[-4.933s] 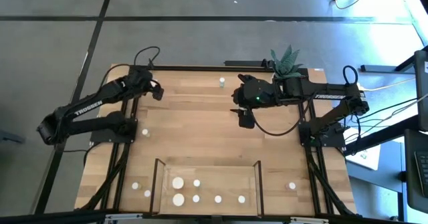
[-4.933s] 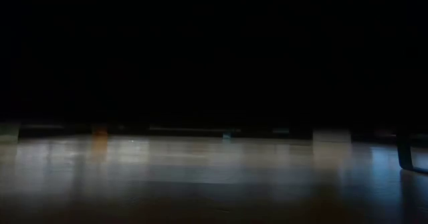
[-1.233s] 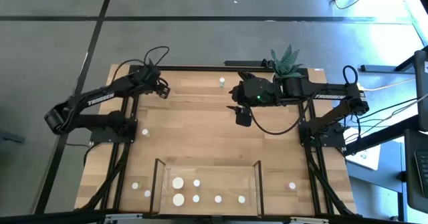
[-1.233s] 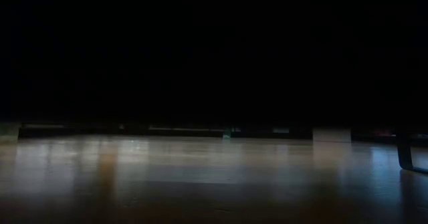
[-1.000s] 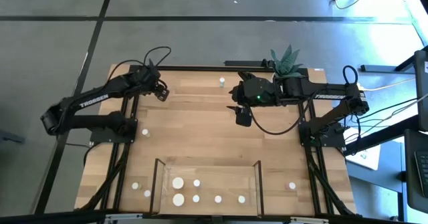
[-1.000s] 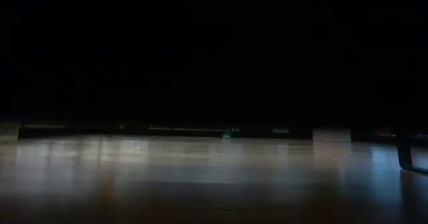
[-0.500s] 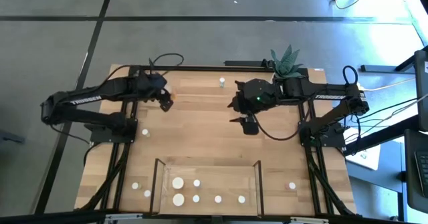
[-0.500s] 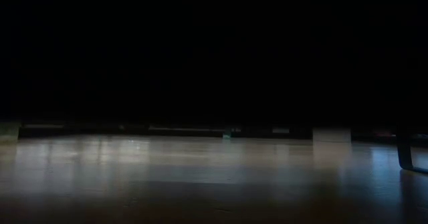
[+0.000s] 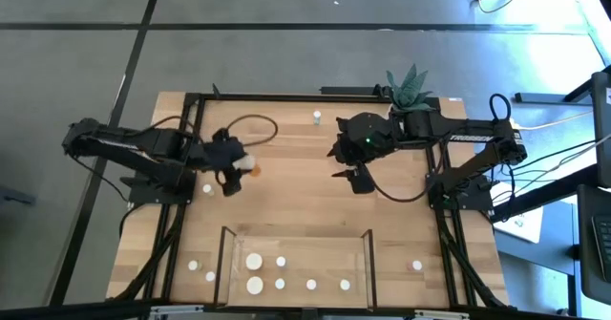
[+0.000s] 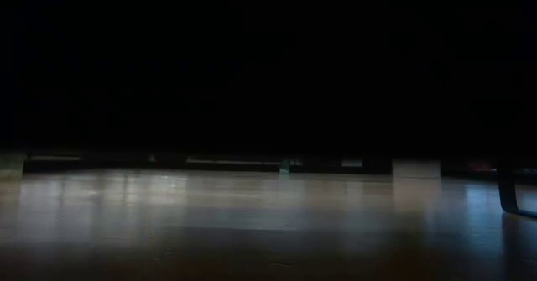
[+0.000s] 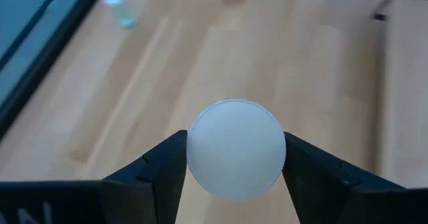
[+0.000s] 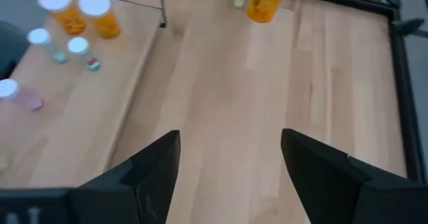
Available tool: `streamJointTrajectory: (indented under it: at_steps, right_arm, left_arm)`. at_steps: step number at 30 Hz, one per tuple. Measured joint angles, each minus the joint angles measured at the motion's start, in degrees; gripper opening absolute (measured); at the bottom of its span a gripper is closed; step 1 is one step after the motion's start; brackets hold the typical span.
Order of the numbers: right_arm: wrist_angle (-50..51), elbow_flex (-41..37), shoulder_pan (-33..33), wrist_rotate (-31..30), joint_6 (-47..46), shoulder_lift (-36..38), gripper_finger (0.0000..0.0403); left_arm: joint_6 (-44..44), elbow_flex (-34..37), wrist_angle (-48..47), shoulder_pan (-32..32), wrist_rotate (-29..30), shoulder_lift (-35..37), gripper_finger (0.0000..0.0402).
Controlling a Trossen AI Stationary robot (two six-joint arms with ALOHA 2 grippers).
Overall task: Pick and place medicine bottles onto shelf by color
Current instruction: Put the orange pill bottle on the shelf aligned with the other orange pill bottles
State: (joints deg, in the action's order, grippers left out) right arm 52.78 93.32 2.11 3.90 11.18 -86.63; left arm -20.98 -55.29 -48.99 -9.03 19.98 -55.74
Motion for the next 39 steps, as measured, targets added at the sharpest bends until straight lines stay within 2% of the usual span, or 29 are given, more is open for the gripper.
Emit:
streamJointTrajectory:
  at_steps: [6, 10, 17, 24, 31, 39]
  right_arm:
    - [-0.2, 0.0, 0.0, 3.7, 1.3, 0.0, 0.0262]
    - [-0.2, 0.0, 0.0, 3.8, 1.3, 0.0, 0.0262]
    - [-0.3, 0.0, 0.0, 3.8, 1.1, 0.0, 0.0262]
    - [-0.3, 0.0, 0.0, 3.8, 1.1, 0.0, 0.0262]
    - [-0.3, 0.0, 0.0, 3.8, 1.1, 0.0, 0.0262]
    - [-0.3, 0.0, 0.0, 3.8, 1.1, 0.0, 0.0262]
  left_arm:
    - [-1.4, 0.0, 5.3, -7.9, 0.3, -3.2, 0.0211]
    - [-2.0, 0.0, 7.2, -11.7, 0.3, -6.5, 0.0211]
    - [-8.3, 0.0, 7.8, -17.9, 0.2, -11.9, 0.0211]
    - [-10.5, 0.0, 13.5, -23.6, 0.1, -15.0, 0.0211]
    - [-10.4, 0.0, 16.7, -27.2, 0.1, -17.5, 0.0211]
    - [-10.5, 0.0, 16.7, -27.6, -1.3, -21.5, 0.0211]
